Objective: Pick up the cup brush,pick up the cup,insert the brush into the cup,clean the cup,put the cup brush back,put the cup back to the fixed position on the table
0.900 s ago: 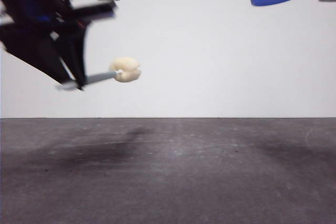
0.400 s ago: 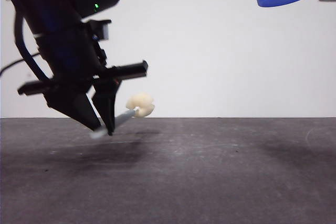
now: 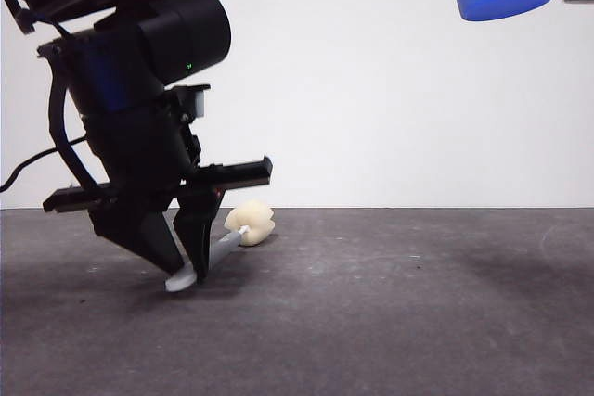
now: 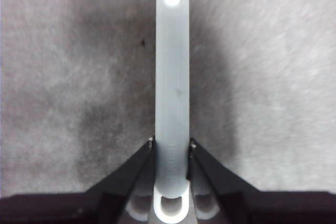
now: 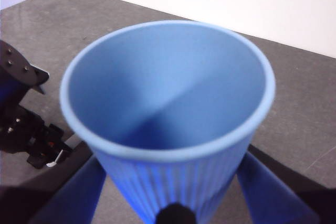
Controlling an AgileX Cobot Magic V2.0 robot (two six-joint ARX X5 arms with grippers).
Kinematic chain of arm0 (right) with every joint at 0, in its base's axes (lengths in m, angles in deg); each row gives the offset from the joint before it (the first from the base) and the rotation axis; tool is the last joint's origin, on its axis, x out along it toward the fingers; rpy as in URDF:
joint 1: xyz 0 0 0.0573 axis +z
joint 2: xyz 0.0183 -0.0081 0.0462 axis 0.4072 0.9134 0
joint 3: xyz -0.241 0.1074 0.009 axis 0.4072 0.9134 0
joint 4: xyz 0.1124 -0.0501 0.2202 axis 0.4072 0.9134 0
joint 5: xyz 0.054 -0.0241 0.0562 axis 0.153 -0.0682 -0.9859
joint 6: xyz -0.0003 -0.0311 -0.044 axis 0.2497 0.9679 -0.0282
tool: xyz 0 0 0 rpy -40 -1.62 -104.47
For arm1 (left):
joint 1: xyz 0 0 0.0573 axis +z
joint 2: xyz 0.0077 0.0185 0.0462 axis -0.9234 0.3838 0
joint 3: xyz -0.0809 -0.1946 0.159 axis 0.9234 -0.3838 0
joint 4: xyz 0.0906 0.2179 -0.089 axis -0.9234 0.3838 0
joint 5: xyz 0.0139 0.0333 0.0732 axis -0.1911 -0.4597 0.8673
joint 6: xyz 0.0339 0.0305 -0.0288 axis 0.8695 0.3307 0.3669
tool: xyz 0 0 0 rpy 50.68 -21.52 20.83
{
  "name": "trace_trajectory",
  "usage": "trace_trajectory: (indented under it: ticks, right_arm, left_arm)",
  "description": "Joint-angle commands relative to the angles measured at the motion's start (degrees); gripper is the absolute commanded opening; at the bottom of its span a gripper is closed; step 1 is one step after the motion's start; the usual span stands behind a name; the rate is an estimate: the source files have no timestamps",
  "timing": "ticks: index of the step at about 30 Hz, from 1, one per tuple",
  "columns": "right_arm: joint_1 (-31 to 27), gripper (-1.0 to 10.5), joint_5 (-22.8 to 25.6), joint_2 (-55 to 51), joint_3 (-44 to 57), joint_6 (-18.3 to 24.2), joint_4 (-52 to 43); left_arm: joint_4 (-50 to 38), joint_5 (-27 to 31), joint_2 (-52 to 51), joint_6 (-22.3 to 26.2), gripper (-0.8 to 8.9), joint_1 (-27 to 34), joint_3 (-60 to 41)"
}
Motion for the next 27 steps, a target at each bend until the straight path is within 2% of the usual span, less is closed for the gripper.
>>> trace_trajectory:
  ticks: [1, 5, 9, 11, 14, 19, 27]
  right_arm:
    - [0.0, -0.1, -0.1, -0.2, -0.3, -2.6, -0.5]
    - [0.0, -0.1, -0.1, -0.2, -0.3, -3.1, -0.5]
    - [0.0, -0.1, -0.1, 0.2, -0.3, -3.1, -0.5]
    - [0.0, -0.1, -0.1, 0.8, -0.2, -3.1, -0.6]
    - [0.0, -0.1, 0.0, 2.1, -0.1, -3.1, -2.1]
    - [-0.7, -0.1, -0.3, 5.3, 1.2, -3.1, -9.8]
    - [-5.8, -0.1, -4.7, 14.4, 6.5, -3.0, -20.9]
  left_arm:
    - [-0.1, 0.0, 1.6, -0.3, -0.09, -0.2, -0.4]
    - [-0.3, -0.1, 1.8, -0.3, 0.18, -0.4, -0.4]
    - [0.2, -0.6, 1.8, -0.3, 2.90, -0.4, -0.4]
    - [1.0, -2.0, 1.8, -0.1, 3.86, -0.4, -0.4]
    - [2.8, -3.3, 1.7, 0.8, 3.86, -0.4, -0.4]
    - [5.3, -3.1, -0.4, 3.2, 3.86, -0.4, -0.4]
    - [9.9, -3.7, -10.3, 6.5, 3.86, -0.9, -0.4]
